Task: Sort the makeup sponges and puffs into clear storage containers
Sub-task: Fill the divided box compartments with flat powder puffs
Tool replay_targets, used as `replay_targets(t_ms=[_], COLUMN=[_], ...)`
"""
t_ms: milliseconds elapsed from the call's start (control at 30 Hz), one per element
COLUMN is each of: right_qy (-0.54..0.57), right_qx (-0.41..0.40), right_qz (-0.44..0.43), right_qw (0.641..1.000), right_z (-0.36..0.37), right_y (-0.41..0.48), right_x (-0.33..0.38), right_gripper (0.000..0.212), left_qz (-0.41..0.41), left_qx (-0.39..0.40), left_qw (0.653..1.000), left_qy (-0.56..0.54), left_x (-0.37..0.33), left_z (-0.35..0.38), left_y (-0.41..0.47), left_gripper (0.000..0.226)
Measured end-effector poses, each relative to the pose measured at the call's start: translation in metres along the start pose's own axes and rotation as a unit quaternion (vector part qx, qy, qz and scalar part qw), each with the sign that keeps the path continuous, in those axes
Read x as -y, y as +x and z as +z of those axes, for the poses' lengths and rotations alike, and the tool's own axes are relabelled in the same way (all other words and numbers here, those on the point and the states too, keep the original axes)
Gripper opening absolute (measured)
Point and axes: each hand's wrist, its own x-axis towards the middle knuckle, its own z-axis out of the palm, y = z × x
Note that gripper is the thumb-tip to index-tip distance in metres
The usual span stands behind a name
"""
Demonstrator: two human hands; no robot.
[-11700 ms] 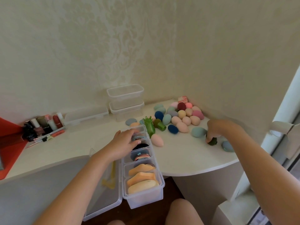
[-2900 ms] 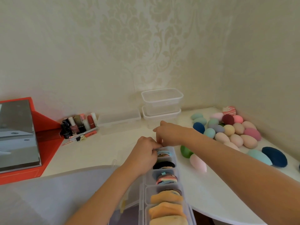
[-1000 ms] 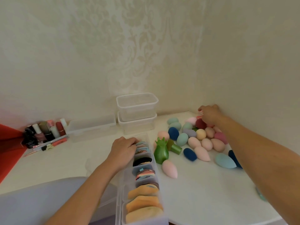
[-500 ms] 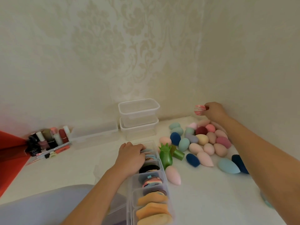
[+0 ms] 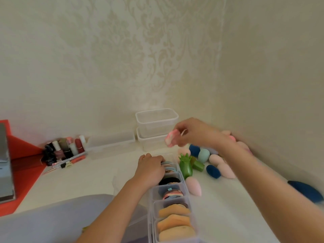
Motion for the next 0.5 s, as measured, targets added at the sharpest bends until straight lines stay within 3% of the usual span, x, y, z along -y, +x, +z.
replay_targets(t_ms=[67, 167, 267, 400, 500], right_qy=[-0.186, -0.283, -0.326, -0.321, -0.347], right_qx=[-0.041, -0.022, -0.014, -0.045, -0.023], right_qz=[-0.022, 0.014, 0.062, 0.051, 0.041], right_qw=[0.981, 0.959, 0.943, 0.944, 0.937], right_z=[0.027, 0.058, 0.067, 0.069, 0.074], right_y=[0.003, 0.018, 0.030, 0.036, 0.042], right_x=[0.008, 0.006, -0.004, -0.012, -0.018], right_gripper=[0.022, 0.012, 0.013, 0.044, 0.044], left_qz=[-0.008, -0.026, -0.033, -0.038, -0.036], left_qx=[0.002, -0.008, -0.027, -0.038, -0.042], left_qw=[1.000, 0.999, 0.999, 0.998, 0.998], left_qy=[0.008, 0.021, 0.034, 0.032, 0.040], left_x=[-0.001, -0.004, -0.006, -0.007, -0.008], left_z=[0.000, 0.001, 0.003, 0.003, 0.003], left_y=[0.000, 0.001, 0.000, -0.001, 0.000], left_gripper=[0.036, 0.037, 0.038, 0.036, 0.037])
